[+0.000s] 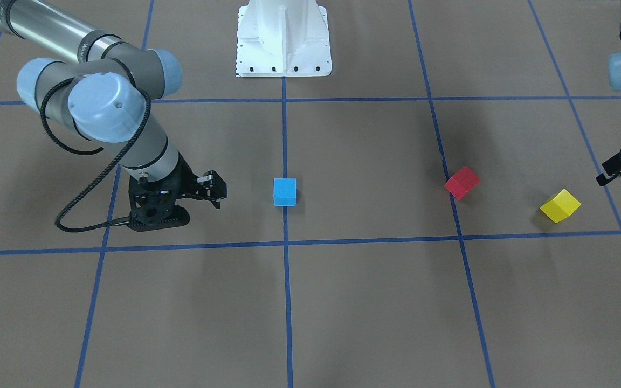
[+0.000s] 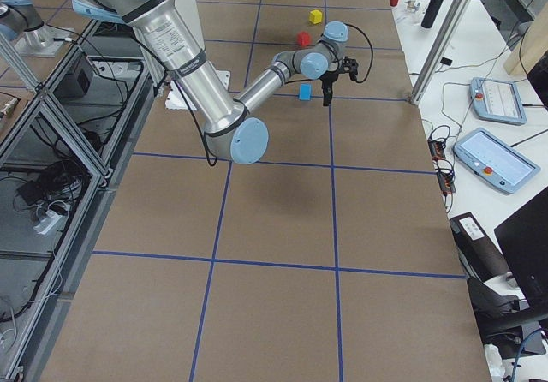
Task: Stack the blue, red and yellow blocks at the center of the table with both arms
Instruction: 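Lower the left gripper onto the red cube and grasp it while the right arm withdraws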
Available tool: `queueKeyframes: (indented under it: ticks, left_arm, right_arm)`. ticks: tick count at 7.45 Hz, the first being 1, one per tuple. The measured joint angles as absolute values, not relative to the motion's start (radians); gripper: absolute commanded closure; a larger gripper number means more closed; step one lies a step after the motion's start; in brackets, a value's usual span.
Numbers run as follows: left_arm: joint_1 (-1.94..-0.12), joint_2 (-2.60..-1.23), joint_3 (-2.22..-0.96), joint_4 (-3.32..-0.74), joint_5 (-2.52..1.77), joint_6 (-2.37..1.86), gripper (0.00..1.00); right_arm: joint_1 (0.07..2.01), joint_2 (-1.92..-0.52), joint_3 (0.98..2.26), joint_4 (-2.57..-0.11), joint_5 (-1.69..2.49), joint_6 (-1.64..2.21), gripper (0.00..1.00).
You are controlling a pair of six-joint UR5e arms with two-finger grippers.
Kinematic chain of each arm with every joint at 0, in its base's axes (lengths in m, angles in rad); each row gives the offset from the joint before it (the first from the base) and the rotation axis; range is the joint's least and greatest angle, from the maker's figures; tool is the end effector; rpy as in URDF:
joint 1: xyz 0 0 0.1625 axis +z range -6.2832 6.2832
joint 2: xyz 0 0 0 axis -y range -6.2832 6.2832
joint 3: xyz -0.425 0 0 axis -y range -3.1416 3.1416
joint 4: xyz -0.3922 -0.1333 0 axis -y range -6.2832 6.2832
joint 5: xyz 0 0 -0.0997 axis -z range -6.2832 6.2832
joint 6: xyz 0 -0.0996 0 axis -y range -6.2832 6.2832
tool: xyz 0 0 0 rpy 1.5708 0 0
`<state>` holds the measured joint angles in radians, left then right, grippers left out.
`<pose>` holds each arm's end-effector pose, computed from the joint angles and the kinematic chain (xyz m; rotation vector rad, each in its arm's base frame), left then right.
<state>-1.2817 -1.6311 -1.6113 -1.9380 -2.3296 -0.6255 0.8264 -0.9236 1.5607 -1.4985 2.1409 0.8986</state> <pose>0.0911 -0.5336 0.5668 0.0706 0.8642 -0.1376 -0.4170 -0.5700 0.2669 0.0701 -0.8752 -0.0580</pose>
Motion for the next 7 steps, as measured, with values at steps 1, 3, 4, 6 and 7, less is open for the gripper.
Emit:
queueKeyframes:
  ticks: [1,3,4,6,7]
  left_arm:
    - [-1.234,-1.630,-1.648,-1.954,-2.301,-0.740,0.00]
    - [-1.067,-1.634,-1.766,-1.957,-2.176,-1.012,0.00]
    - [-0.971,-1.645,-1.804,-1.954,-2.104,-1.141,0.00]
    - [-0.834,-1.682,-1.819,-1.951,-2.008,-1.315,0.00]
    - [-0.797,-1.696,-1.817,-1.944,-1.981,-1.353,0.00]
  right_arm:
    - [0.847,-0.949,1.571,-1.499,2.143,0.865,0.00]
    - [0.877,-1.005,1.596,-1.498,2.145,0.791,0.00]
    - [0.892,-1.032,1.601,-1.497,2.145,0.745,0.00]
    - [0.911,-1.069,1.602,-1.492,2.144,0.684,0.00]
    - [0.913,-1.076,1.599,-1.490,2.143,0.674,0.00]
